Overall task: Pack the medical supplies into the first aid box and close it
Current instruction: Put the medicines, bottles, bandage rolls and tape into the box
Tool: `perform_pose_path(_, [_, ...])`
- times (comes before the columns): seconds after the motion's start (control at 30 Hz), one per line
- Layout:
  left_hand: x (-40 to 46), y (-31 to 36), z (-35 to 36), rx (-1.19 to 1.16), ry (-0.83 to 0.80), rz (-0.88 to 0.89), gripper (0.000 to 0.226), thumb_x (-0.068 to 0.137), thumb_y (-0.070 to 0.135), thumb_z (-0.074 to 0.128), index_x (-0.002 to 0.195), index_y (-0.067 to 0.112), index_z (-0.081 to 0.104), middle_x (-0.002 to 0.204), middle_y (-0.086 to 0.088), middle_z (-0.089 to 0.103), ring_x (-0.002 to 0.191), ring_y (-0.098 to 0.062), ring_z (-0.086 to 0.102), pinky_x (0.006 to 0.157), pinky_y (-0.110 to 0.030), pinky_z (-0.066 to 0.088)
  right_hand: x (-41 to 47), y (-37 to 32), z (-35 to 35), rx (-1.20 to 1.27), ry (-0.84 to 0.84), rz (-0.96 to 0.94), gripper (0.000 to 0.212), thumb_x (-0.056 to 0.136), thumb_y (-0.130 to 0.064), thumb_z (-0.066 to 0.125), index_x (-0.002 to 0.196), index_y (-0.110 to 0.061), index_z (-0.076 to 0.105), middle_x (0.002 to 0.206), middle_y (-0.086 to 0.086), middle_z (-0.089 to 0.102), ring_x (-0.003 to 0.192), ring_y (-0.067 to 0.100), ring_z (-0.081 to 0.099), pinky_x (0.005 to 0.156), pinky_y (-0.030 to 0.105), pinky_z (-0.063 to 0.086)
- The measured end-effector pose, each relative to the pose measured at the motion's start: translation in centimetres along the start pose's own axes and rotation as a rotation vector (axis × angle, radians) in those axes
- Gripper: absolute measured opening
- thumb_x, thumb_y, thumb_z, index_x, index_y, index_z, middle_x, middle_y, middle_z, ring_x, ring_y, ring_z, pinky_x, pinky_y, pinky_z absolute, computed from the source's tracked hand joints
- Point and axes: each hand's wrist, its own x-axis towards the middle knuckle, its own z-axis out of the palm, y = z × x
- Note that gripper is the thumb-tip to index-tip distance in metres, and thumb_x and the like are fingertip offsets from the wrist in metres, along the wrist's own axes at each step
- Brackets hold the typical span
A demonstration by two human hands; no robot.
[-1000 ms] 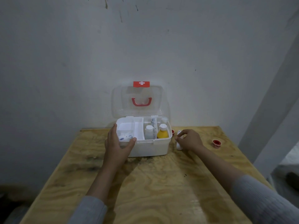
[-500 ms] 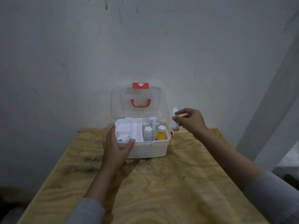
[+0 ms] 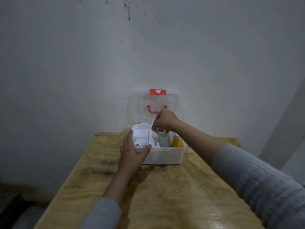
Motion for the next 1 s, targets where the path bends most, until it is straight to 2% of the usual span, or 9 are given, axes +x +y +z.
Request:
perform_pose_path(0.23, [0.1,-0.1,-0.1,0.012,0.005,-0.003,0.089,0.072,0.059,0.063,0.144,0.035,0.015,0.149,0.006,0.027,0.134,-0.022,0.028,0.102,-0.048,0.041,0.9,0.6,1.8,-0.178,-0.069,-0.001,0.040,0.067,-0.029,0.082,0.092,0.000,0.071,0.094,0.013,0.073,0.085,0.025,0.069,0.079,0.034,0.056])
perform_pose_path(0.33, [0.1,-0.1,0.0,0.011,0.010,0.002,0.089,0.073,0.058,0.064,0.144,0.034,0.016,0.150,0.006,0.027,0.134,-0.022,0.027,0.103,-0.049,0.040,0.8,1.1,1.8,-0.188,-0.081,-0.010,0.040,0.069,-0.030,0.081,0.094,0.000,0.071,0.098,0.014,0.072,0.092,0.027,0.067,0.080,0.035,0.055])
perform_pose_path(0.43, [0.1,-0.2,0.0,0.007,0.008,0.008,0.089,0.073,0.056,0.064,0.144,0.034,0.015,0.151,0.006,0.026,0.135,-0.022,0.027,0.104,-0.049,0.040,0.3,1.5,1.1,-0.124,-0.053,-0.051,0.034,0.073,-0.027,0.078,0.092,0.000,0.073,0.092,0.012,0.073,0.085,0.025,0.069,0.081,0.036,0.057])
perform_pose_path(0.53, [0.1,-0.2,0.0,-0.003,0.005,0.007,0.089,0.072,0.058,0.064,0.143,0.036,0.015,0.150,0.006,0.027,0.134,-0.022,0.028,0.102,-0.051,0.042,-0.9,2.0,-0.7,0.012,0.058,-0.117,0.023,0.077,-0.023,0.075,0.088,-0.003,0.074,0.074,0.003,0.067,0.067,0.015,0.063,0.070,0.029,0.054])
perform_pose_path(0.67, [0.1,-0.3,0.1,-0.010,0.024,0.019,0.088,0.074,0.054,0.065,0.144,0.033,0.017,0.151,0.006,0.026,0.136,-0.021,0.026,0.105,-0.045,0.038,-3.0,5.1,-4.3,0.113,0.228,-0.144,0.015,0.077,-0.021,0.075,0.085,-0.008,0.074,0.065,-0.006,0.063,0.060,0.006,0.059,0.055,0.016,0.044])
perform_pose_path(0.77, [0.1,-0.3,0.2,-0.020,0.040,0.033,0.086,0.076,0.048,0.066,0.146,0.028,0.019,0.152,0.004,0.025,0.137,-0.021,0.025,0.104,-0.041,0.034,-4.4,10.2,-7.1,0.099,0.310,-0.066,0.015,0.076,-0.023,0.076,0.082,-0.009,0.074,0.063,-0.004,0.064,0.056,0.007,0.057,0.052,0.018,0.041])
perform_pose_path(0.87, [0.1,-0.2,0.2,-0.022,0.044,0.038,0.085,0.077,0.046,0.067,0.145,0.027,0.019,0.152,0.002,0.026,0.137,-0.022,0.026,0.104,-0.042,0.035,-5.7,16.2,-9.2,-0.025,0.305,0.087,0.021,0.075,-0.023,0.077,0.089,-0.008,0.074,0.073,0.000,0.067,0.064,0.011,0.059,0.059,0.022,0.044])
perform_pose_path(1.0, [0.2,-0.3,0.3,-0.023,0.040,0.038,0.085,0.078,0.044,0.067,0.146,0.027,0.019,0.152,0.001,0.025,0.137,-0.023,0.025,0.104,-0.043,0.034,-7.2,23.6,-9.9,-0.234,0.225,0.302,0.040,0.070,-0.026,0.080,0.104,-0.010,0.068,0.107,0.013,0.068,0.089,0.021,0.061,0.077,0.029,0.046])
